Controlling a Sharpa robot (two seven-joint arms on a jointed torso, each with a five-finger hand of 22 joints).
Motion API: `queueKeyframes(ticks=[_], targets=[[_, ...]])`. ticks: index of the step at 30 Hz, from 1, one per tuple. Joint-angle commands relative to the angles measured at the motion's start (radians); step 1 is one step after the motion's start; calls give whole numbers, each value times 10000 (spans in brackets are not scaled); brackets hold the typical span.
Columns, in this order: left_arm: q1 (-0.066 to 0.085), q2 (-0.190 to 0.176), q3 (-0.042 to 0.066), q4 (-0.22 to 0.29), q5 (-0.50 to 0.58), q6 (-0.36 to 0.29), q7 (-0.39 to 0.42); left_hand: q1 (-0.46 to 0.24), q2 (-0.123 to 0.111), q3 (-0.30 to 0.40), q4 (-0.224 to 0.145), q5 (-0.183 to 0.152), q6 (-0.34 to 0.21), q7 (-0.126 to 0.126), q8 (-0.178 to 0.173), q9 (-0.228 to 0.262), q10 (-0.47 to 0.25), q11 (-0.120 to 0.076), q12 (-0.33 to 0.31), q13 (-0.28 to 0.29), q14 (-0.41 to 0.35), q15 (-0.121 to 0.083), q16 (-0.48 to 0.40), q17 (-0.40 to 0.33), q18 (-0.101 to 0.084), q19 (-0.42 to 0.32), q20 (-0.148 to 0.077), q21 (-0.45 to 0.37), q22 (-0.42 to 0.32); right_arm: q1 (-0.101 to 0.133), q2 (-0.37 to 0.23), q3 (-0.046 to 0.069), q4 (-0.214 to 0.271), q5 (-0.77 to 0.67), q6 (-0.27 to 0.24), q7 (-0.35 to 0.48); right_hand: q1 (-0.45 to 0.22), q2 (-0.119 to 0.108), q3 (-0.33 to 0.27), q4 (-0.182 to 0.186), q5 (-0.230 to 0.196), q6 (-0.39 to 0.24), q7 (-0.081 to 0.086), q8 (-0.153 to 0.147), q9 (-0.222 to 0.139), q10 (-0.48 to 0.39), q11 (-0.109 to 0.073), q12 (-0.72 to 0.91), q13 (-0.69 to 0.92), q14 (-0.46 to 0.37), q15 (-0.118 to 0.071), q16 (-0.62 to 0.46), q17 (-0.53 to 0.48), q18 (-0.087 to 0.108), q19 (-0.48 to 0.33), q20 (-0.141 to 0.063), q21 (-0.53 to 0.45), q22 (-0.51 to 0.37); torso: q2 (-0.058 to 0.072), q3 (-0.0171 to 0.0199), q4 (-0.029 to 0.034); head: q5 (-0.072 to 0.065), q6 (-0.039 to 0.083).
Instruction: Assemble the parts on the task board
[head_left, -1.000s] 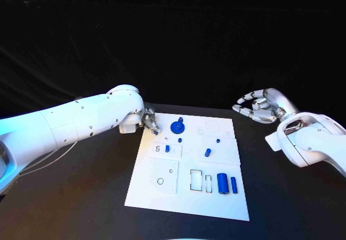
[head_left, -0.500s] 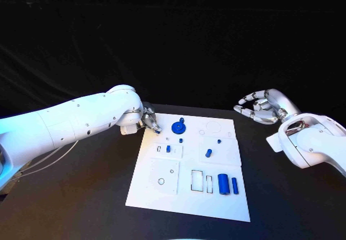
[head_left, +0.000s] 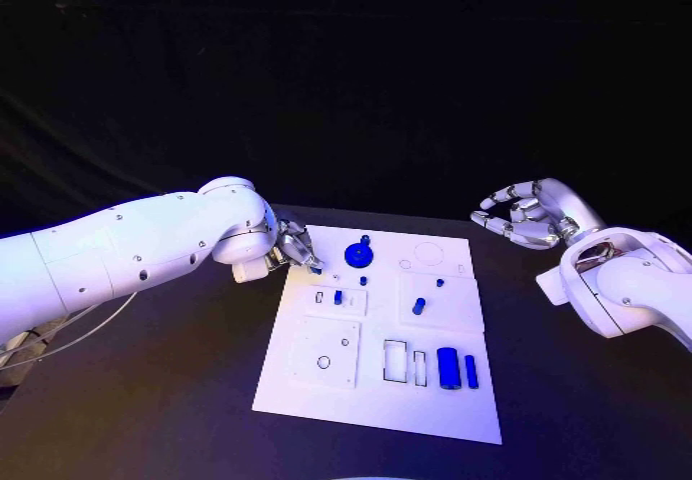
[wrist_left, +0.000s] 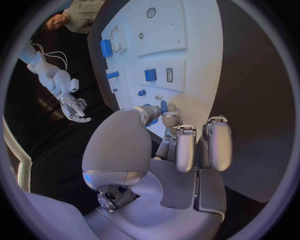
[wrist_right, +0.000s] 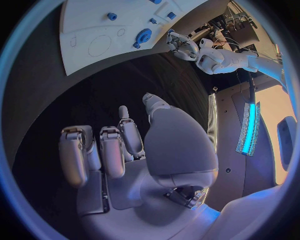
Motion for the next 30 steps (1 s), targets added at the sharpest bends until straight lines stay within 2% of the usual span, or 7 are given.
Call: queueKeyframes(ticks=[1,8,11,16,24,30], targets=[[-95,-162,-9,385,-471,-635,193,-120,7,1374,-1280,20,-26,-55,103,570,-45,-9,-33,-69,917,-35,-19,2273,65,8,-49,-20,518,-8,-8,-2,27,-114,113,13,33,57,-53,-22,35,36,-13,39,12,7,-64,-18,147,762,-54,-52,1501,130,575,-43,-46,2125,2,-5,12,30,-30],[-311,-427,-40,961,-1193,-666,190,-243,-63,1515,-1327,13,-30,-68,193,587,-3,-21,-28,-81,931,-46,4,2310,59,29,-60,-7,546,-19,-9,-7,32,-114,125,21,33,57,-55,-19,51,36,-13,39,12,4,-64,-21,143,762,-54,-52,1502,132,570,-44,-54,2119,-2,-22,8,67,-48],[-366,-445,-49,1061,-1308,-584,175,-356,-187,1544,-1365,-7,-1,-100,285,610,67,-45,18,-29,932,-62,5,2313,58,33,-66,-6,552,-26,-4,-9,28,-114,129,22,33,57,-55,-19,51,36,-13,39,12,4,-64,-21,143,762,-54,-52,1502,132,570,-44,-54,2119,6,-30,-13,75,-76],[-474,-425,-79,1179,-1629,-400,115,-472,-285,1576,-1397,-26,39,-150,402,638,205,-84,123,103,937,-94,12,2323,48,68,-80,14,599,-40,6,-11,25,-116,134,25,33,57,-55,-19,51,36,-13,39,12,4,-64,-21,143,762,-54,-52,1502,132,570,-44,-54,2119,13,-19,-36,118,-82],[-551,-412,-106,1268,-1835,-223,59,-552,-334,1594,-1407,-35,64,-192,492,658,316,-121,212,214,946,-124,27,2348,36,107,-95,35,649,-53,1,-12,25,-126,134,22,33,57,-55,-19,51,36,-13,39,12,4,-64,-21,143,762,-54,-52,1502,132,570,-44,-54,2119,12,-12,-7,113,-121],[-584,-422,-110,1318,-1983,-108,25,-592,-351,1601,-1407,-39,78,-212,536,667,369,-139,254,266,949,-141,32,2357,26,139,-104,54,690,-55,-1,-12,29,-128,133,23,33,57,-55,-19,51,36,-13,39,12,4,-64,-21,143,762,-54,-52,1502,132,570,-44,-54,2119,12,-10,-18,123,-126]])
